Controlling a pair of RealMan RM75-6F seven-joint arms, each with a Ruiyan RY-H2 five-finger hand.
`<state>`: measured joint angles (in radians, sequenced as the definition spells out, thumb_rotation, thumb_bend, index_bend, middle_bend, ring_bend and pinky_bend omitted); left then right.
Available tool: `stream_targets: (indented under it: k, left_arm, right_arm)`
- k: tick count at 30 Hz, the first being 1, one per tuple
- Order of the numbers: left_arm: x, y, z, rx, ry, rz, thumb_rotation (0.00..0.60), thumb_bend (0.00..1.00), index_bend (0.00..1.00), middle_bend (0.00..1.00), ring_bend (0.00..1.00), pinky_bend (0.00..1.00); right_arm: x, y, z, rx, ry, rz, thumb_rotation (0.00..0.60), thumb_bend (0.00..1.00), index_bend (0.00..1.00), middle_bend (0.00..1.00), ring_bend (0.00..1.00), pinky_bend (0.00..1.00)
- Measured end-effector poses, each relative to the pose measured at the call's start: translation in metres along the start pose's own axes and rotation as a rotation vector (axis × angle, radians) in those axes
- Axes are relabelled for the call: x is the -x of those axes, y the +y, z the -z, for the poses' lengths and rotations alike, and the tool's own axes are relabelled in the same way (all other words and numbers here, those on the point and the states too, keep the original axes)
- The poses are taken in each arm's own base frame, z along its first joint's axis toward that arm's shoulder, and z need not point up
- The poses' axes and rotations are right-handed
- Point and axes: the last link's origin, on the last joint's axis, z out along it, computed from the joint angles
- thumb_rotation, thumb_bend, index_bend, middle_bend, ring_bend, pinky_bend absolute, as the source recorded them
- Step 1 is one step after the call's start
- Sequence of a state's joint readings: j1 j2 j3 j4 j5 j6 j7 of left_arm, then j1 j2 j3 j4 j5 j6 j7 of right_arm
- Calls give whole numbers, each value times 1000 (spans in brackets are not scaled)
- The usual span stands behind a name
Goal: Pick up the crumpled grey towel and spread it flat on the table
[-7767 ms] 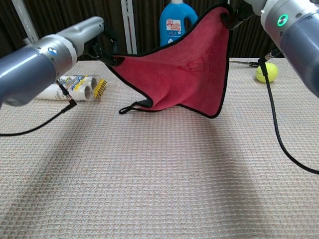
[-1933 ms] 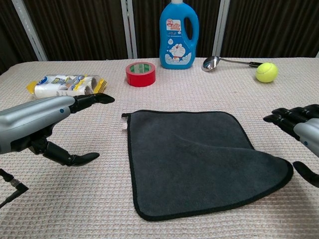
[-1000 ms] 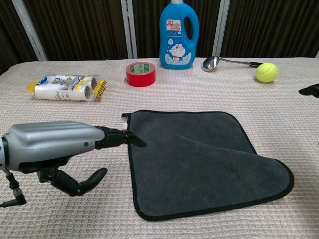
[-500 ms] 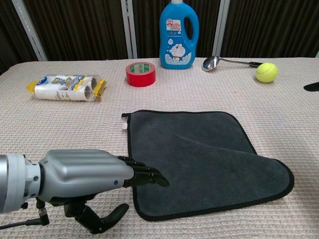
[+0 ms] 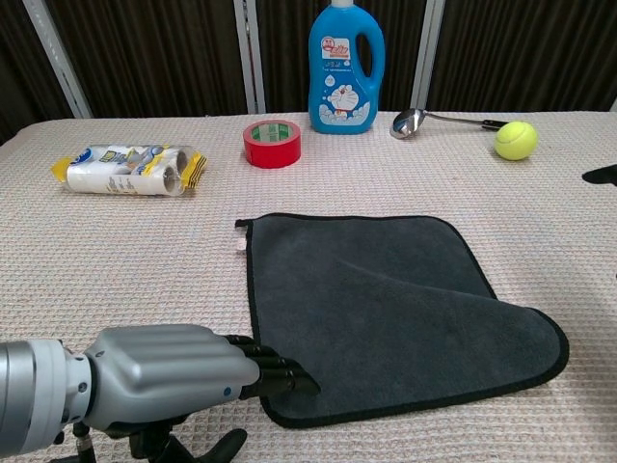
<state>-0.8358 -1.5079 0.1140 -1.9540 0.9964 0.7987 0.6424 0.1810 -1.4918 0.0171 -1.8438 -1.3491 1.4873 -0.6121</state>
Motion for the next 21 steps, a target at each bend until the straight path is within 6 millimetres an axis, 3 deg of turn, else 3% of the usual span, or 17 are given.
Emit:
stream_targets:
  k: [21]
  left_arm:
    - [16,-8,22,-6,-34,-14,600,686,34,29,0,17]
  right_arm:
    - [-2,0,1,1,5,-13,600,489,0,0,0,0]
